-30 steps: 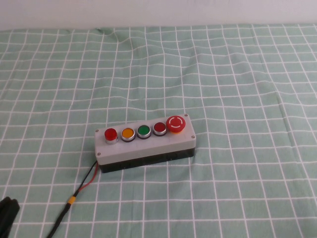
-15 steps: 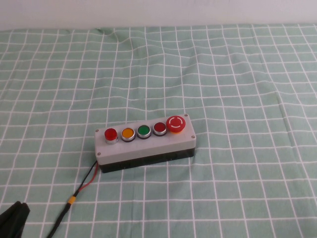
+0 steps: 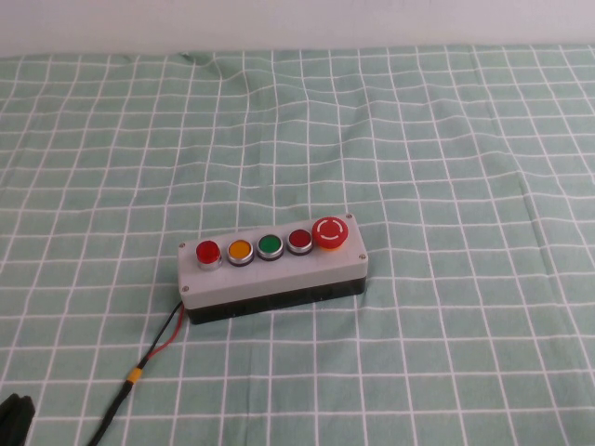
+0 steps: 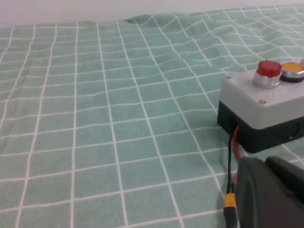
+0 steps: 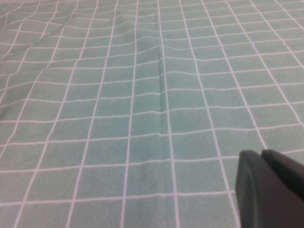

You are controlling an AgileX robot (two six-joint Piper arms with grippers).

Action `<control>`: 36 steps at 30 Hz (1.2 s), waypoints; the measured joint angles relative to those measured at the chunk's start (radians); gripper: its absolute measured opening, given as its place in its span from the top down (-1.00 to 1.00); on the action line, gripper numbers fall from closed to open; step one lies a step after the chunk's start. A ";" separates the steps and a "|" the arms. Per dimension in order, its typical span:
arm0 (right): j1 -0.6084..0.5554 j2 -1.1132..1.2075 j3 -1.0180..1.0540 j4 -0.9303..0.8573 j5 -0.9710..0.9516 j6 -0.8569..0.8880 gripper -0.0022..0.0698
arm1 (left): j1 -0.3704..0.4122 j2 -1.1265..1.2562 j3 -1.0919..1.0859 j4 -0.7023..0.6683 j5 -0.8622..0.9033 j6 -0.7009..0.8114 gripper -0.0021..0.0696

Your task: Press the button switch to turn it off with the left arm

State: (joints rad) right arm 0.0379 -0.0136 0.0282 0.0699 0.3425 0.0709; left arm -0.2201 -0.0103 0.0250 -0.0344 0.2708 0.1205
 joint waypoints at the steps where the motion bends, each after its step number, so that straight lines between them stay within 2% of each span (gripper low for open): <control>1: 0.000 0.000 0.000 0.000 0.000 0.000 0.99 | 0.008 0.000 0.000 0.000 0.008 0.000 0.95; 9: 0.000 0.000 0.000 0.000 0.000 0.000 0.99 | 0.028 0.000 0.000 0.004 0.115 0.000 0.95; 36: 0.000 0.000 0.000 0.000 0.000 0.000 0.99 | 0.030 -0.002 0.000 0.004 0.118 -0.002 0.95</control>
State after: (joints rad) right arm 0.0379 -0.0136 0.0282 0.0699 0.3425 0.0709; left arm -0.1901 -0.0120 0.0250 -0.0303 0.3890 0.1188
